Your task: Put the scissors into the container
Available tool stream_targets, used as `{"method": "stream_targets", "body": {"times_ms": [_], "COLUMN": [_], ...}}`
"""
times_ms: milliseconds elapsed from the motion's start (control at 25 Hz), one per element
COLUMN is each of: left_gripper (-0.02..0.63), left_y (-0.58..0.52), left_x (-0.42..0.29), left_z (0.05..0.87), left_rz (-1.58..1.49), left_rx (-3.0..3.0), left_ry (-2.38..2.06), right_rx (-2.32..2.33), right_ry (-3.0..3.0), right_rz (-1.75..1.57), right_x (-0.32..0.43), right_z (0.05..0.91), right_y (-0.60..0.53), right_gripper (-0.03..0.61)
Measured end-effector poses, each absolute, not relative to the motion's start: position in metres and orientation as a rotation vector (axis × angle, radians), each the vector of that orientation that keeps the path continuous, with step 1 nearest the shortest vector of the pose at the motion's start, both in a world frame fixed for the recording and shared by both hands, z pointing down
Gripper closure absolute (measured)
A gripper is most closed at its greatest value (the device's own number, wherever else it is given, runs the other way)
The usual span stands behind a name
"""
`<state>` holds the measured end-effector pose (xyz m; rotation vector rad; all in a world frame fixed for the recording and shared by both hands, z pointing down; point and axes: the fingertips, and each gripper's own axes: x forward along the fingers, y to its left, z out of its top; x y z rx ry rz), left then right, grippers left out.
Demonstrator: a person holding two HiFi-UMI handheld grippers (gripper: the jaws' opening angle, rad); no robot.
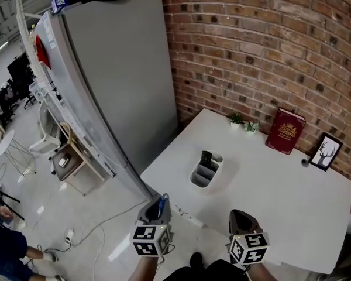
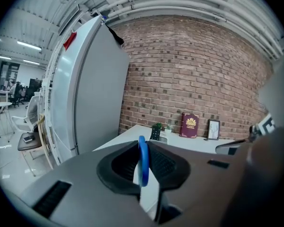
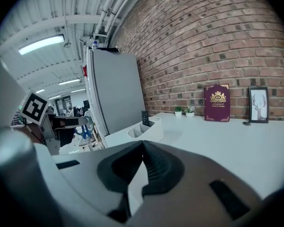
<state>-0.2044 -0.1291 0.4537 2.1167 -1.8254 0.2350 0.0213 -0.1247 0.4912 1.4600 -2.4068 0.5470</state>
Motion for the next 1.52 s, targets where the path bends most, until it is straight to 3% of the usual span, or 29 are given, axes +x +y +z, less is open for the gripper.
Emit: {"method": "stream_targets", "body": {"times_ms": [1520], "left_gripper": [0.568], "left_y": [-0.294], "left_x": [-0.160], "left_z": [0.397], "left_rz": [0.139], "left_rx": [2.300], "left_ry": [-1.765], "right_rx": [1.409], "right_ry": [-2.359], "right_rz": [0.612], "right_x": [0.019], "right_z": [0.521], "right_y": [-0.213], "right_gripper": [0.578]}}
